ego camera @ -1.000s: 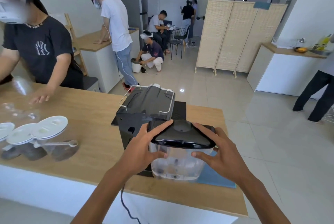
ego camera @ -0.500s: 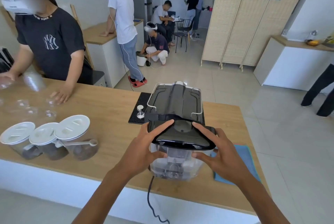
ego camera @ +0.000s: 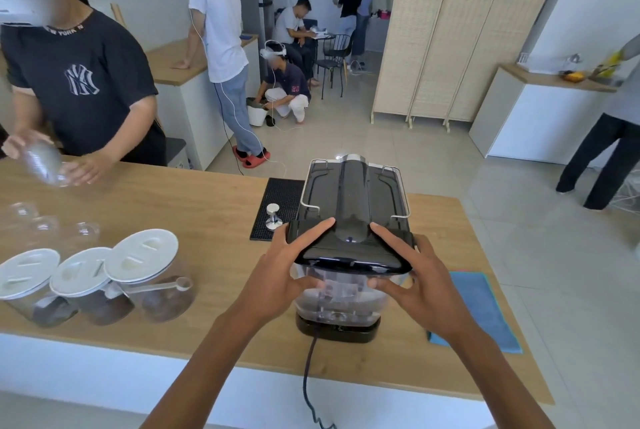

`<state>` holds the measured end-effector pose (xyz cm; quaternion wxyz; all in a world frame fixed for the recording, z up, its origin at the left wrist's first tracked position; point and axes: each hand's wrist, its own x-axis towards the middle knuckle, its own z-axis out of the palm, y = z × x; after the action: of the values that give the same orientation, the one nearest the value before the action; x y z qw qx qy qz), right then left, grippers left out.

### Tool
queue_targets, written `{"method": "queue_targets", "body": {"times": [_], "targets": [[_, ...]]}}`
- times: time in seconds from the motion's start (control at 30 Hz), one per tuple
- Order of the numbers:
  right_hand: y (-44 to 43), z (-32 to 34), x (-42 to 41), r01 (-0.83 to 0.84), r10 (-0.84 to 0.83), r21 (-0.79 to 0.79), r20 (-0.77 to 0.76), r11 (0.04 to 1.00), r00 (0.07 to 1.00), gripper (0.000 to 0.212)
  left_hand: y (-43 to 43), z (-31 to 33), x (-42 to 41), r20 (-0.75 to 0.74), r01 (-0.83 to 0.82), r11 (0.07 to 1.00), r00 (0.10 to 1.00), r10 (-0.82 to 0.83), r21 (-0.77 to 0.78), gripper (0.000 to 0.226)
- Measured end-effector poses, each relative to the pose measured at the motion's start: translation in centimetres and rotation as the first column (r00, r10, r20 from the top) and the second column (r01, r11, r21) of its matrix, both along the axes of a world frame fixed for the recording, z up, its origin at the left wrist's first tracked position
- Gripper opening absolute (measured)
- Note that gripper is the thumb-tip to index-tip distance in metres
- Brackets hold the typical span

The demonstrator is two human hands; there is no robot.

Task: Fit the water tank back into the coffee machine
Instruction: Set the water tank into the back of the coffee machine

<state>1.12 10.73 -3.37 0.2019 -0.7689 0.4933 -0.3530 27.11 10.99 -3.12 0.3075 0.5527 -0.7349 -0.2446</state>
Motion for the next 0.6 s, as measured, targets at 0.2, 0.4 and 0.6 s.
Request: {"method": "queue_targets", "body": {"times": [0.2, 0.4, 0.6], "targets": [[-0.4, -1.1, 0.4, 0.015, -0.015, -0.003, 0.004, 1.0, 1.0, 0.08, -0.5, -0.8, 0.2, -0.02, 0.014, 1.0, 1.0, -0.014, 0.016, 0.095], [-0.4, -2.0, 0.1, 0.051, -0.051, -0.003, -0.021, 0.999, 0.998, 0.079, -0.8, -2.0, 0.1, -0.035, 0.023, 1.0, 0.999, -0.023, 0.014, 0.098], [-0.3, -2.5, -0.1, 0.117, -0.117, 0.004, -0.049, 0.993, 0.992, 0.083, -0.9, -2.6, 0.0, -0.025, 0.023, 0.999, 0.999, -0.024, -0.03, 0.095]]}}
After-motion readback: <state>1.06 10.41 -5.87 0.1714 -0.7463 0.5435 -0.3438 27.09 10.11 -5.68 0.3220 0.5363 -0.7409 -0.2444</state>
